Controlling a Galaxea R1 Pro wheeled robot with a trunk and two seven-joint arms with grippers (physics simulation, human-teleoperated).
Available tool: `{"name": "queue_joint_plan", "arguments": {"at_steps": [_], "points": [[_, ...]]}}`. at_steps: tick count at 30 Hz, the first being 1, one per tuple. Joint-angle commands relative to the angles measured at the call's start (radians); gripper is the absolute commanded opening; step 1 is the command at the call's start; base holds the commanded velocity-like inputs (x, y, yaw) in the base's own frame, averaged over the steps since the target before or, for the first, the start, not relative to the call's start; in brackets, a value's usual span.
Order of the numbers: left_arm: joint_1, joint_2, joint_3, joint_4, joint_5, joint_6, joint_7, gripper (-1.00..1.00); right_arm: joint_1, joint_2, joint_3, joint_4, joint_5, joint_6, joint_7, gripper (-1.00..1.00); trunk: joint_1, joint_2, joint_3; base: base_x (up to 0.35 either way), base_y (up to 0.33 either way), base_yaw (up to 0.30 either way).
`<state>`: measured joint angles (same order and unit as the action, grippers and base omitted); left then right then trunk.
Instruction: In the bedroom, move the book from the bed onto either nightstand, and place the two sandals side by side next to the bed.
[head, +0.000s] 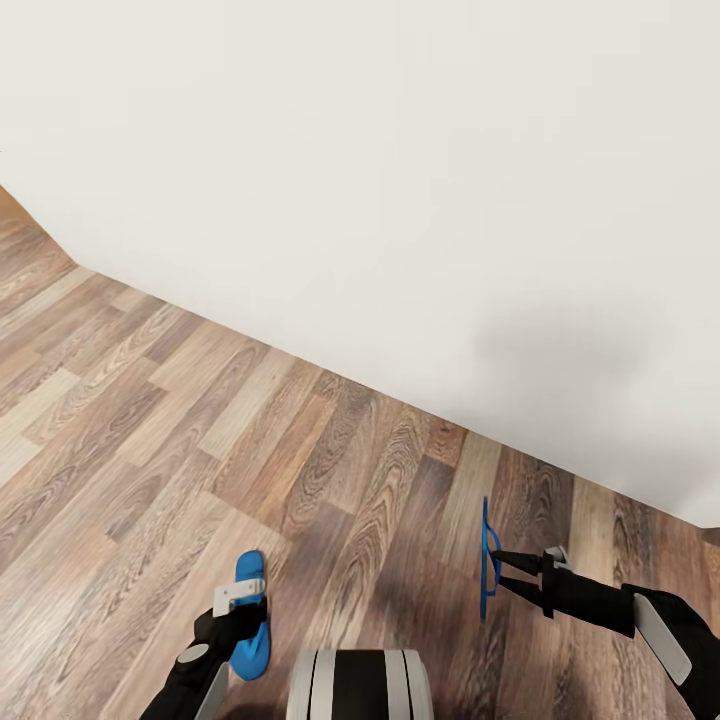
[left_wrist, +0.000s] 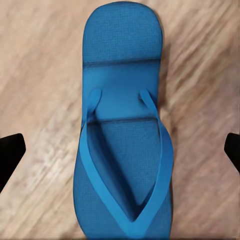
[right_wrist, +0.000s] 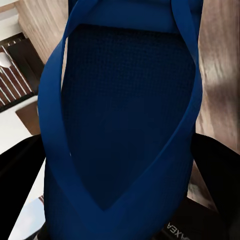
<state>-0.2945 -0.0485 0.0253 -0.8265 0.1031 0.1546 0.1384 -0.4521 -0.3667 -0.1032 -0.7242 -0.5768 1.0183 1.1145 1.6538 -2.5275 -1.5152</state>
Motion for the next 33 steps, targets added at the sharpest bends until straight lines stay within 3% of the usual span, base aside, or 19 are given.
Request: {"name": "queue_joint_plan", "arguments": {"at_steps": [1, 5, 21, 33], "points": [[0.0, -0.001, 0.001, -0.002, 0.01, 0.005, 0.003, 1.0, 0.0, 0.0, -0.001, 0.0, 0.0, 0.005, 0.005, -1.0, 0.0, 0.0, -0.005, 0.0, 0.0, 0.0], [0.0, -0.001, 0.001, -0.003, 0.011, 0.004, 0.003, 1.0, 0.0, 0.0, -0.001, 0.0, 0.0, 0.005, 0.005, -1.0, 0.002, -0.001, -0.02, 0.0, 0.0, 0.0], [0.0, -0.001, 0.001, -0.003, 0.012, 0.003, 0.003, 1.0, 0.0, -0.002, -0.003, 0.0, -0.003, 0.005, 0.006, -1.0, 0.002, -0.001, -0.02, 0.0, 0.0, 0.0], [0.0, -0.001, 0.001, -0.003, 0.012, 0.003, 0.003, 1.0, 0.0, -0.002, -0.003, -0.001, -0.004, 0.005, 0.006, -1.0, 0.007, -0.004, -0.066, 0.0, 0.0, 0.0]]}}
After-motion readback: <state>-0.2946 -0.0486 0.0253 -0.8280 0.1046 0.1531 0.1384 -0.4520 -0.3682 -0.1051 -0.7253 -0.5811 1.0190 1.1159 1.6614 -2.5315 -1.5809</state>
